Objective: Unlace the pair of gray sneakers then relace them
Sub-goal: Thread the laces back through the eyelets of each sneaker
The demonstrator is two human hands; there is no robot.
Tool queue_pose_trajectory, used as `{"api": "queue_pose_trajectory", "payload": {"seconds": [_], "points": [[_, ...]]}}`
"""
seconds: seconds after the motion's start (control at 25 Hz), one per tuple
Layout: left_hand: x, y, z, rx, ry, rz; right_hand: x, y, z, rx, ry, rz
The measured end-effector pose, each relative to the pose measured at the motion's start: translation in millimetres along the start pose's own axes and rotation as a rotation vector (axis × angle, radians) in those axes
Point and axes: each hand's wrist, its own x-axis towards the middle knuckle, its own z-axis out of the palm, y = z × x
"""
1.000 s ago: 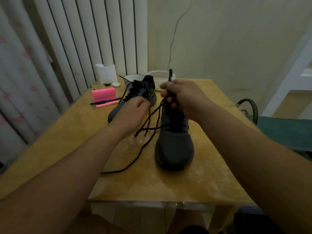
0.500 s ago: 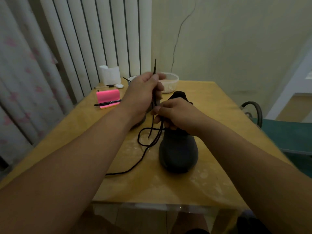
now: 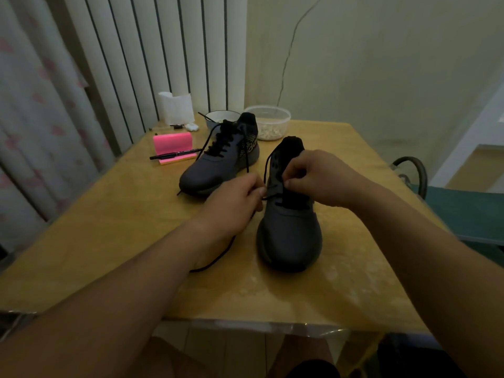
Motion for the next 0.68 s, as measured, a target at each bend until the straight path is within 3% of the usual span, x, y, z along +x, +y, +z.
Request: {"api": "queue_pose_trajectory", "payload": {"seconds": [0.44, 0.68], "points": [[6, 11, -11, 0.394, -0.049, 0.205, -4, 10, 6, 0.206, 0.065, -0.02], [18, 17, -16, 0.453, -0.123, 0.202, -5, 17, 8, 0.234, 0.055, -0.039]]}}
